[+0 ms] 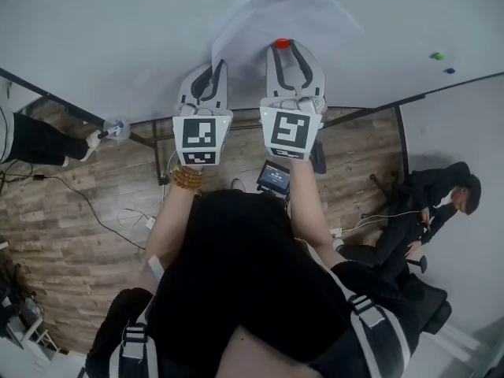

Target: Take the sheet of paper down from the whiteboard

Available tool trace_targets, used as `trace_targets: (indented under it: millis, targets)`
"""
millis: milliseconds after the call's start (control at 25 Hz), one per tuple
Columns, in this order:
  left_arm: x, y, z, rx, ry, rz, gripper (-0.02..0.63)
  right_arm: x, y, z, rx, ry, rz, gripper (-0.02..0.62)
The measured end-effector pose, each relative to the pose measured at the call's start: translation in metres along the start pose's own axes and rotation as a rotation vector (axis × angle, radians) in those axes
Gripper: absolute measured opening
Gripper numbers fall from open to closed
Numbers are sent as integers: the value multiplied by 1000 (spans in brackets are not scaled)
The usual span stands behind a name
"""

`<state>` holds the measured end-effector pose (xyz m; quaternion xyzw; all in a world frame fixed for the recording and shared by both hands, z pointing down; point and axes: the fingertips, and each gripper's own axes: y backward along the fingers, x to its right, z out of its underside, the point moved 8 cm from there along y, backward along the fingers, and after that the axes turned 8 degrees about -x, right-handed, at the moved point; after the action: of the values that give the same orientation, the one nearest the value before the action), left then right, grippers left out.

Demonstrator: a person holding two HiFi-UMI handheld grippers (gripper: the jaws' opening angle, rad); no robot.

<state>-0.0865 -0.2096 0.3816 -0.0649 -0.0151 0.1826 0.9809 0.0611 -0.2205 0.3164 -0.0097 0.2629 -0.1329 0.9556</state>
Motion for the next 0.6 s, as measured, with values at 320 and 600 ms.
trace_targets:
  millis: [320, 600]
  targets:
    - [1, 1, -2, 20, -23, -39, 14, 0, 0, -1, 1, -6, 4, 120]
    - [3, 2, -2, 18, -19, -58, 14, 0, 2, -2, -4, -2, 7, 118]
